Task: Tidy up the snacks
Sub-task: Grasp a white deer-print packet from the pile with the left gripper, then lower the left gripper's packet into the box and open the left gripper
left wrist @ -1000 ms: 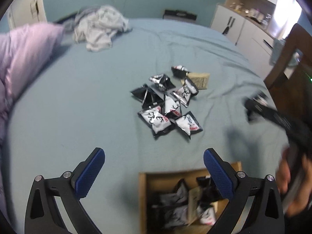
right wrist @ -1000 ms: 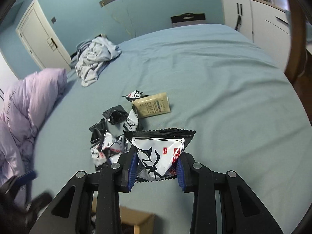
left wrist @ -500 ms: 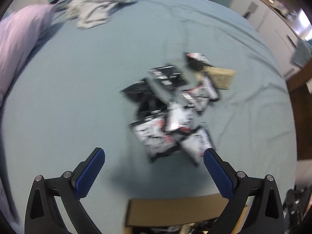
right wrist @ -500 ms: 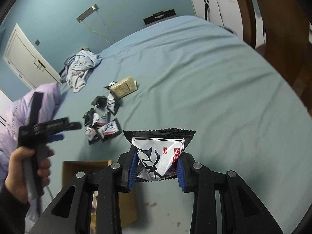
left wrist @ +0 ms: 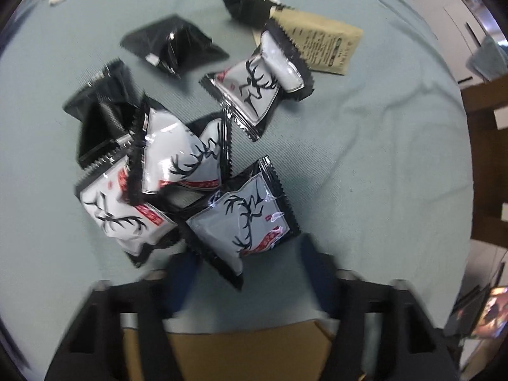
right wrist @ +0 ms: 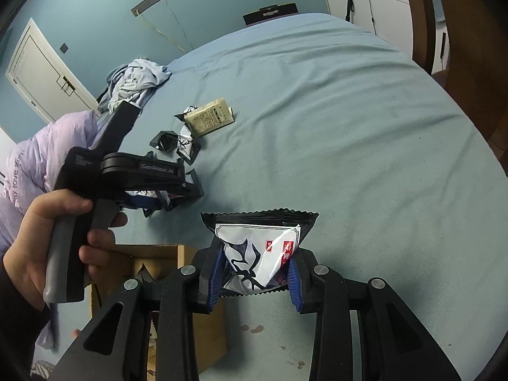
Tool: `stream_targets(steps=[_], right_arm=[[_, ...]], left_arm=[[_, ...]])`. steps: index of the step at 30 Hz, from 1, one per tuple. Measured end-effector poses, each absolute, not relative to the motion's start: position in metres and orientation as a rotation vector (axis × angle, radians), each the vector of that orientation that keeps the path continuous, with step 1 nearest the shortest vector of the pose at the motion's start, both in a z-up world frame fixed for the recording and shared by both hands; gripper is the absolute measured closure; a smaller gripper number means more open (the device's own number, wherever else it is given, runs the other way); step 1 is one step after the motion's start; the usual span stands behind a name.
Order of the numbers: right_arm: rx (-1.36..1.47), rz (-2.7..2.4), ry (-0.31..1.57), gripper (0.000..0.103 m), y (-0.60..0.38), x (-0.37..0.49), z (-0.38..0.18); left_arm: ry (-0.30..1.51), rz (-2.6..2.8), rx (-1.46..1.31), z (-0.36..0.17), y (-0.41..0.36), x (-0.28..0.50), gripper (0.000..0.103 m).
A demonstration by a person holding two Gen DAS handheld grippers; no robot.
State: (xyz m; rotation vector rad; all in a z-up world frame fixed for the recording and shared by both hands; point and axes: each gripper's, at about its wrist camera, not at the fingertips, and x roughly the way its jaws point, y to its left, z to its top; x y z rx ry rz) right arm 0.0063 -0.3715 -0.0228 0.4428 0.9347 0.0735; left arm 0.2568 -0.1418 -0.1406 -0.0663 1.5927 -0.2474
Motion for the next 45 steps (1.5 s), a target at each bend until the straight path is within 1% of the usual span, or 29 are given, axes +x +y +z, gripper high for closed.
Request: stream_targets(steps=[2, 3, 7, 14, 17, 21, 25, 27, 31, 37, 45], right_arm=[[0.441, 0.061, 0.934, 0.071, -0.372, 0.005, -0.024], [0.443, 0.055, 0.934, 0.071, -0.372, 0.005, -0.025], [0.457, 0.043, 0.949, 0.071, -0.372, 0.009, -0.029], [0.418, 0.018, 0.943, 0.071, -0.357, 0.009, -0.023], [0.403, 0.016, 0.936, 0.071, -0.352, 0.007, -0.02], [0.406, 0.033, 0.906, 0.071, -0.355, -0.012, -0.01], [0.45, 0.061, 0.857, 0.071, -0.359, -0.036, 0.0], [0.447, 0.065, 0.815, 0.071, -0.357, -0.046, 0.007], [0.398, 0.083, 0.776, 0.071, -0.346, -0.055, 0.011], [0.369, 0.08, 0.825, 0.071, -0.333, -0.045, -0.003], [0.317, 0.062, 0.834, 0.071, -0.32, -0.035, 0.003]], left_arm=[[1.571, -0.227, -0.056, -0.14, -0.14, 0.254, 0.069], [1.558, -0.231, -0.061, -0.137, -0.138, 0.253, 0.079], [1.518, -0.244, -0.107, -0.12, -0.122, 0.238, 0.082], [1.385, -0.321, -0.143, -0.058, -0.094, 0.191, 0.083], [1.295, -0.355, -0.079, -0.027, -0.086, 0.166, 0.083], [1.161, -0.381, 0.078, 0.012, -0.072, 0.124, 0.083], [1.045, -0.447, 0.139, 0.03, -0.061, 0.079, 0.083], [1.027, -0.493, 0.158, 0.032, -0.058, 0.061, 0.082], [0.965, -0.523, 0.185, 0.019, -0.051, 0.036, 0.082], [0.953, -0.511, 0.104, -0.006, -0.045, 0.033, 0.082], [1.043, -0.516, 0.119, -0.04, -0.049, 0.038, 0.082]])
